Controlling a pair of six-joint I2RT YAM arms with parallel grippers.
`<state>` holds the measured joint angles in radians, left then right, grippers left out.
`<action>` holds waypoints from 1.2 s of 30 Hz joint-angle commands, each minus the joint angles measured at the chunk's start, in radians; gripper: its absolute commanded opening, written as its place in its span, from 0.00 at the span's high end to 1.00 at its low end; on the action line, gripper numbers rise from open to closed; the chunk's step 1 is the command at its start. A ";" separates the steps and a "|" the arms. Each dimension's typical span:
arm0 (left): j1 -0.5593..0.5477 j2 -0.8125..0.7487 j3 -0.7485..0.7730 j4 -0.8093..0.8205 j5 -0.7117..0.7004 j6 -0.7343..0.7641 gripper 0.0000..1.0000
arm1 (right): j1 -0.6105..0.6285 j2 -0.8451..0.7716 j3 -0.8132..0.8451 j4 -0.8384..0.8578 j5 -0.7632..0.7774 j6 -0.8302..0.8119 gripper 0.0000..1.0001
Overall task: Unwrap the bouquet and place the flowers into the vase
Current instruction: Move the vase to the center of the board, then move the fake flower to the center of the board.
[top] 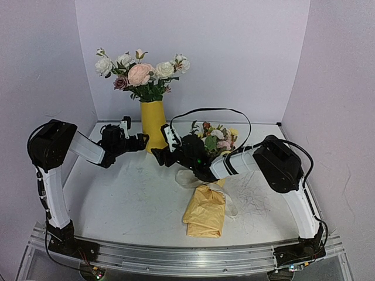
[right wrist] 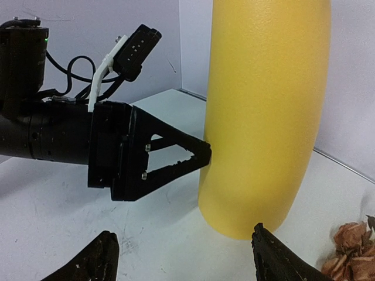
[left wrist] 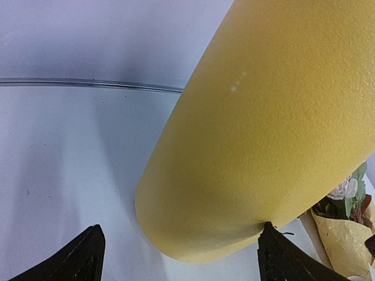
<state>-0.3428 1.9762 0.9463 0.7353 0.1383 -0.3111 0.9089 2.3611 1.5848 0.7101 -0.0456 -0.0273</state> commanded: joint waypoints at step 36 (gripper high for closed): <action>-0.422 -0.135 -0.044 -0.082 0.281 -0.367 0.29 | 0.005 -1.058 -0.958 -0.438 0.107 0.614 0.27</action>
<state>-0.7456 1.7924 0.8200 0.6781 0.4011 -0.6476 0.9089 1.3754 0.6662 0.3099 0.0441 0.5053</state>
